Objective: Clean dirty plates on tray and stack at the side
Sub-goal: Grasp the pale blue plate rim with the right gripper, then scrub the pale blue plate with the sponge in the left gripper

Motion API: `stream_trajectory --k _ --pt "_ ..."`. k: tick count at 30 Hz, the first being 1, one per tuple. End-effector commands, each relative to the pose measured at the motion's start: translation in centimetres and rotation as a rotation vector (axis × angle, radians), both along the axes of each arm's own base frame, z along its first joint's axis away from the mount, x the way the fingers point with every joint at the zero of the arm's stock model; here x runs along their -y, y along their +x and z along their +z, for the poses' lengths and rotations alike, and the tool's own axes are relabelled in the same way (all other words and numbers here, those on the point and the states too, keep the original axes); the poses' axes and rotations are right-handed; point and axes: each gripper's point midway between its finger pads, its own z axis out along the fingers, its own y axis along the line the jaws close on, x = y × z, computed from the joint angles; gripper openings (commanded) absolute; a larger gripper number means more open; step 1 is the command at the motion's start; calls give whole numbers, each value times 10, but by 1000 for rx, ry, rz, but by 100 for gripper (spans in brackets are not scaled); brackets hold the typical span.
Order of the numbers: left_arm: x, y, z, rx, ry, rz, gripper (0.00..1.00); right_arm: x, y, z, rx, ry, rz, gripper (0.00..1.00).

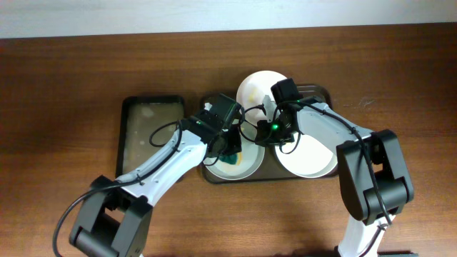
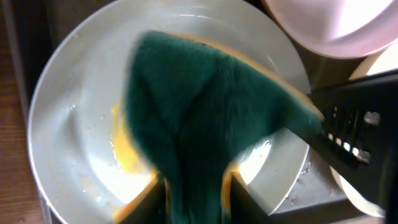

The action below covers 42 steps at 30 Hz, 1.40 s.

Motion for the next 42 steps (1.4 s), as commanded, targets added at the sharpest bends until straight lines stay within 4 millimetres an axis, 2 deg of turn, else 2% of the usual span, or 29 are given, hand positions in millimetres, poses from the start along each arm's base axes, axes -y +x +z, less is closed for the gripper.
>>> stream_trajectory --k 1,7,12,16,19,20,21,22,26,27,28,32,33,40,42 --pt "-3 0 -16 -27 28 8 38 -5 -3 -7 -29 14 4 24" --pt "-2 0 -18 -30 31 8 39 -5 -3 -7 -29 14 4 24" --pt "-1 -1 -18 -30 30 4 51 -5 -3 -7 -29 14 4 25" --pt "-1 -2 -19 -32 32 1 57 -5 -3 -7 -29 14 4 25" --pt "-1 -2 -26 -44 40 1 64 -5 -3 -7 -29 14 4 25" --pt "-1 -2 -29 -50 44 1 63 -5 -3 -7 -29 14 4 25" --pt "-2 -3 -35 -62 52 0 51 -5 -3 -7 -29 14 4 25" --pt "-1 -4 -39 -72 54 -1 44 -5 -3 -7 -29 14 4 25" --pt "-1 -8 -49 -101 61 -18 41 -5 -3 -7 -26 15 4 25" --pt "-1 -8 -49 -97 64 -32 36 -5 -3 -7 -26 15 4 25" --pt "0 -7 -49 -87 67 -58 25 -5 -3 -7 -26 15 4 25" --pt "1 -6 -49 -70 76 -106 3 -6 -2 -7 -23 16 4 25" --pt "1 -6 -48 -70 75 -106 0 -6 -2 -7 -23 16 4 25" --pt "-2 -1 -49 -62 79 -58 0 -6 -2 -7 -23 16 4 25" --pt "-12 1 -52 -47 140 -41 0 -5 -2 -7 -24 16 4 25"
